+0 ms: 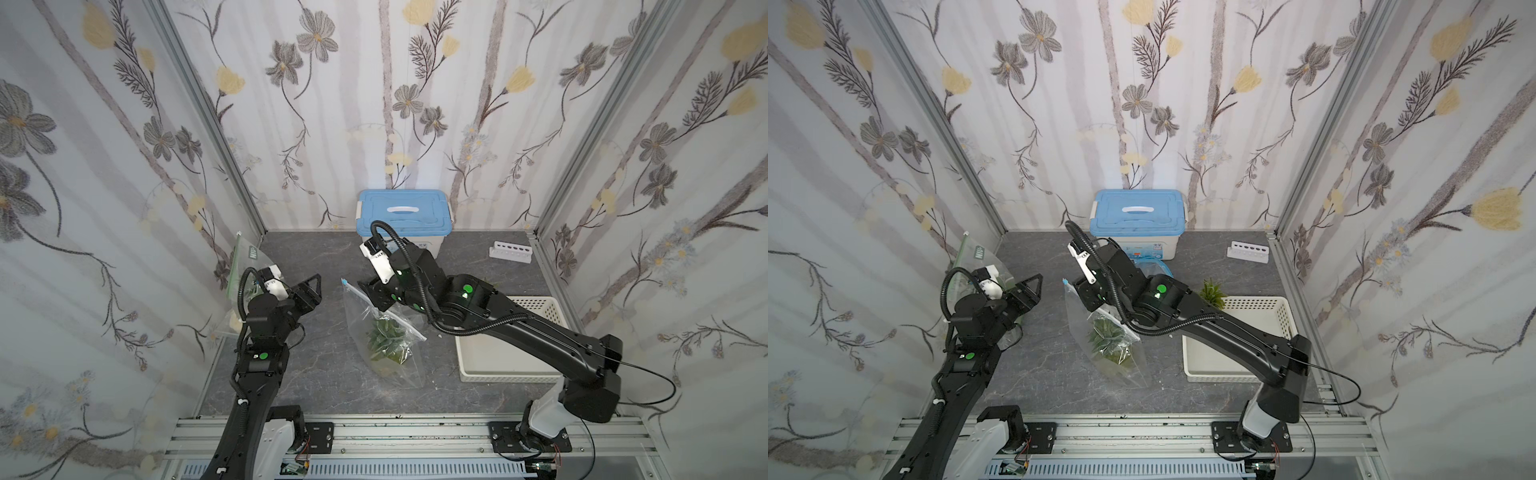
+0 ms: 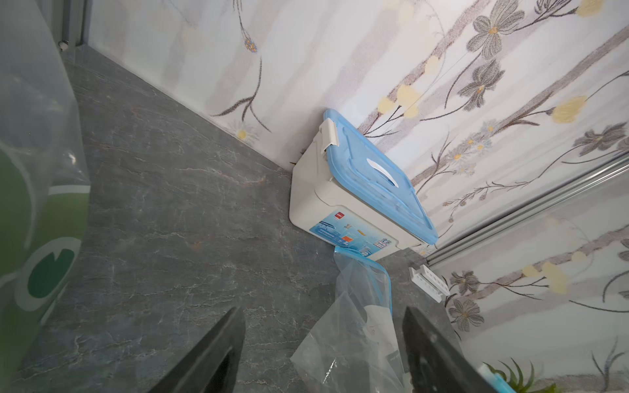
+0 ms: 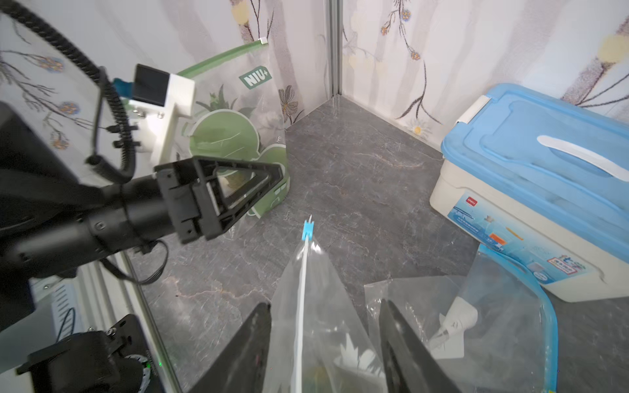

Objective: Open the zip-top bag and take out the pineapple
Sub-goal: Unzip the zipper on the zipper food storage bag.

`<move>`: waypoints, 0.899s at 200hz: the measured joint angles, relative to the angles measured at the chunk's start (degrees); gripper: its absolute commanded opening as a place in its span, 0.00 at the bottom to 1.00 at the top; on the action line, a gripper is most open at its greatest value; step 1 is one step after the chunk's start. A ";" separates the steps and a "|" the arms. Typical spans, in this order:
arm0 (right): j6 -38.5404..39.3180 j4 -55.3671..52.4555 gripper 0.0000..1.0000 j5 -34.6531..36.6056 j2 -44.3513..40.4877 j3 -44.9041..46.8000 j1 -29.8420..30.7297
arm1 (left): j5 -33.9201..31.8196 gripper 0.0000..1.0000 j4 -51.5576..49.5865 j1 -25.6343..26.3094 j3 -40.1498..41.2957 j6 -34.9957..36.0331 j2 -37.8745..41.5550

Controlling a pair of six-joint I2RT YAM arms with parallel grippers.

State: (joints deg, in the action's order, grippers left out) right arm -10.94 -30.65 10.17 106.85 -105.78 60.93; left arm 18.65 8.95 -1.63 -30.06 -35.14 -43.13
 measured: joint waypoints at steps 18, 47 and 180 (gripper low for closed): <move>1.79 -2.19 0.46 -2.40 5.33 -6.49 -0.55 | -0.04 0.77 -0.13 -0.09 0.33 -0.44 2.93; 3.15 -5.66 0.41 -5.11 11.13 -12.72 -1.68 | -0.28 0.77 -0.63 -0.13 0.52 -0.39 5.77; 3.30 -10.58 0.29 -11.45 15.91 -14.97 -3.26 | -0.63 0.77 -1.90 -0.20 2.82 0.20 6.21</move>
State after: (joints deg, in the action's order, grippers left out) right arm -7.64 -41.23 -1.28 122.76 -120.75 57.67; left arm 18.02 7.05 -1.83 -27.24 -34.94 -36.93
